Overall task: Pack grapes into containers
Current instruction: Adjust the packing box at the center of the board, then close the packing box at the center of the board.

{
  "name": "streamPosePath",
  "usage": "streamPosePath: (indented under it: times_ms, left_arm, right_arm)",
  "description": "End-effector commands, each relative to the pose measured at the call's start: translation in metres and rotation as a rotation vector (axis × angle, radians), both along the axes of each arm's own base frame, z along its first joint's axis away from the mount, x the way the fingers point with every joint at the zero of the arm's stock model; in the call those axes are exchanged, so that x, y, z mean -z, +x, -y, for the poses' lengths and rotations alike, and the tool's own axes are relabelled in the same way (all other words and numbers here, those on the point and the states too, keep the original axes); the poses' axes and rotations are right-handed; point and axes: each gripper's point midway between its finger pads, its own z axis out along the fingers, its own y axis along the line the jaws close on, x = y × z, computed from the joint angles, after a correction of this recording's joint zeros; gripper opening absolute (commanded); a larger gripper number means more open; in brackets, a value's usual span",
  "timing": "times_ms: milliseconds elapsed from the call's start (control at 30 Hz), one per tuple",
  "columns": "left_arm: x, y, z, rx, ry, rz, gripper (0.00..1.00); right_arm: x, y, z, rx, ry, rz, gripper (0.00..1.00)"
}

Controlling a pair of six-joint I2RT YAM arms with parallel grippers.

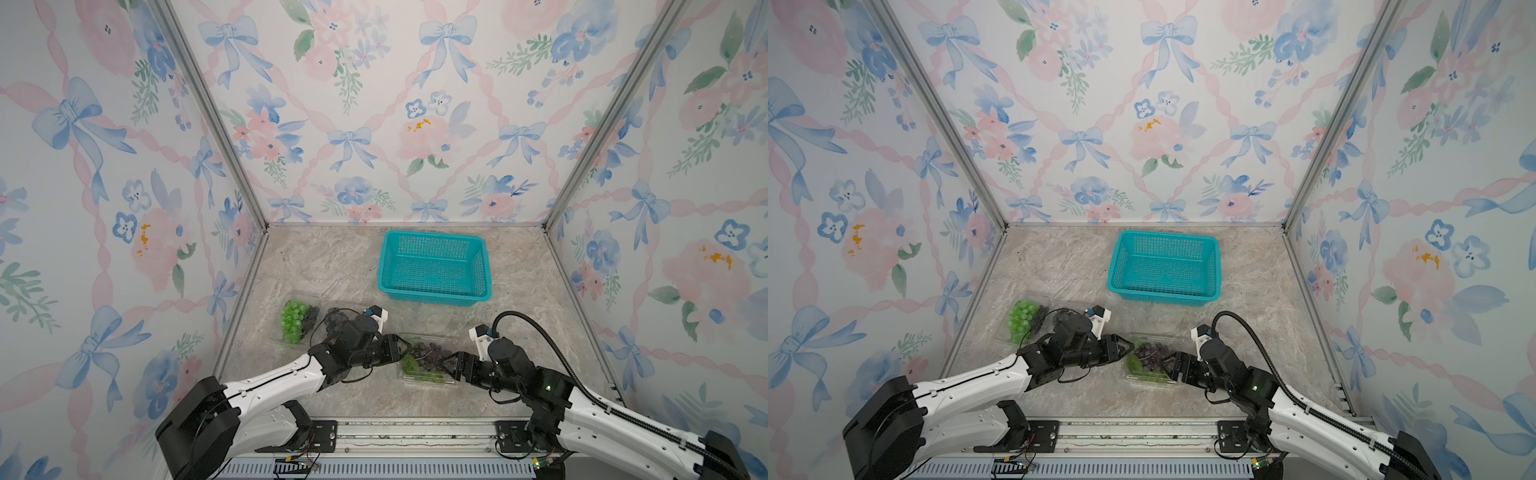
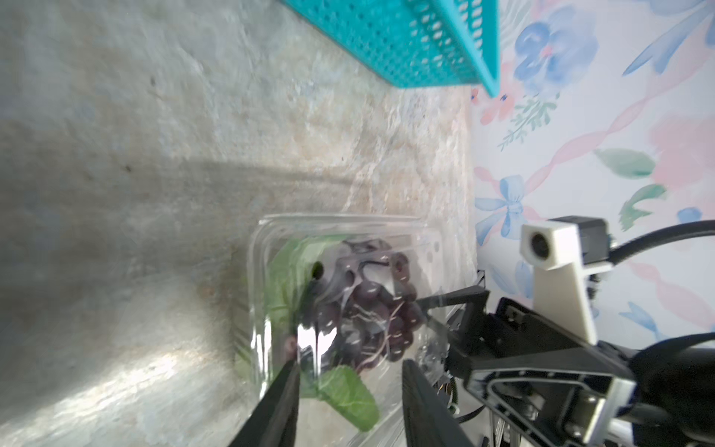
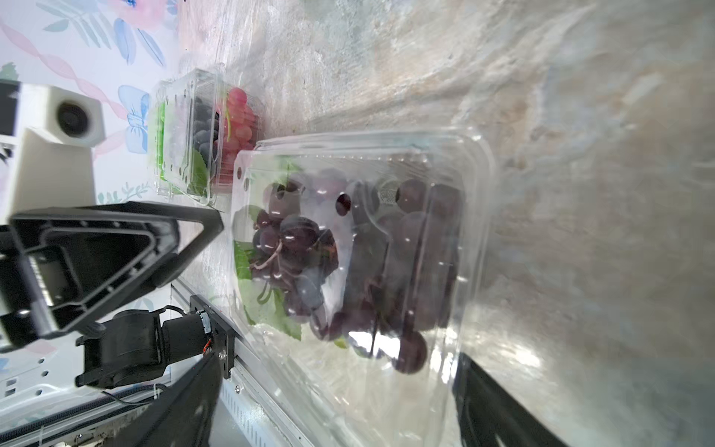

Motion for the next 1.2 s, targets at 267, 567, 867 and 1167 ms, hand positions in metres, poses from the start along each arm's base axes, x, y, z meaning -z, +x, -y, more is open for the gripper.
streamPosePath:
  times_ms: [267,567,867,1167]
  left_arm:
    - [-0.028,0.013,-0.001,-0.017,-0.008,0.107,0.45]
    - [-0.028,0.019,0.029,0.061,0.047,0.136,0.44]
    - [-0.021,0.02,0.059,0.13,0.08,0.134,0.42]
    - [0.003,0.015,0.063,0.148,0.122,0.091,0.41]
  right_arm:
    - [-0.038,0.062,-0.041,-0.098,0.036,0.146,0.89]
    - [-0.012,0.063,0.006,-0.034,-0.013,0.109,0.82]
    - [0.008,0.039,0.017,-0.033,0.069,0.08,0.41]
    - [0.024,0.03,0.007,-0.07,0.102,0.033,0.31]
